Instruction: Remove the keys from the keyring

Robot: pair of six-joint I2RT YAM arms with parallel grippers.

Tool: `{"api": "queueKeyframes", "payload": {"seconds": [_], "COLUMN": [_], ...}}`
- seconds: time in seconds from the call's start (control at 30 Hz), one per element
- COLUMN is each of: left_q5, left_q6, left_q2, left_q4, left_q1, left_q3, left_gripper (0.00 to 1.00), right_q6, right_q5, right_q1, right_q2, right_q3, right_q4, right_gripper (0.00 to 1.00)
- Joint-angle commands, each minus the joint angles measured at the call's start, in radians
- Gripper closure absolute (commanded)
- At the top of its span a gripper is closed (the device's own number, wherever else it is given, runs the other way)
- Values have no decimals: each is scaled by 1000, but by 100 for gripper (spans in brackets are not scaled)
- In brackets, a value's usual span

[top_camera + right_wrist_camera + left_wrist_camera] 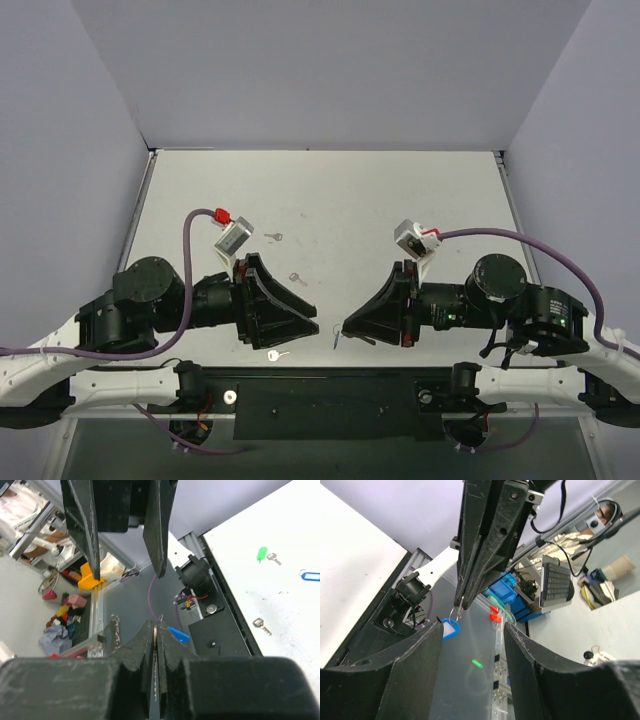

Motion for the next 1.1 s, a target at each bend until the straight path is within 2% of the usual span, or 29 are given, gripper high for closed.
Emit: {"api": "queueKeyframes", "payload": {"seconds": [0.0, 0.2, 0.37, 0.87, 1.07], "left_q5": [112, 235, 312, 373, 383], "left_q6": [121, 196, 234, 228, 219], "left_q2": [48, 143, 198, 241, 253], "left_q4": [-98, -196, -229, -170, -152], "left_q1": [-5, -5, -5, -5, -5], "left_q3": [112, 214, 254, 231, 214], "left_gripper": [40, 44, 47, 49, 54], "right_q6": [-50, -87, -96, -99, -99], "right_q5": [-136, -250, -274, -287, -288], "right_q1": [0, -8, -8, -6, -8], "right_q2": [10, 12, 20, 53, 70], "right_q3": [67, 101, 120, 133, 143], "right_q4": [-60, -118, -140, -151, -144], "right_gripper": [100, 100, 100, 100, 100]}}
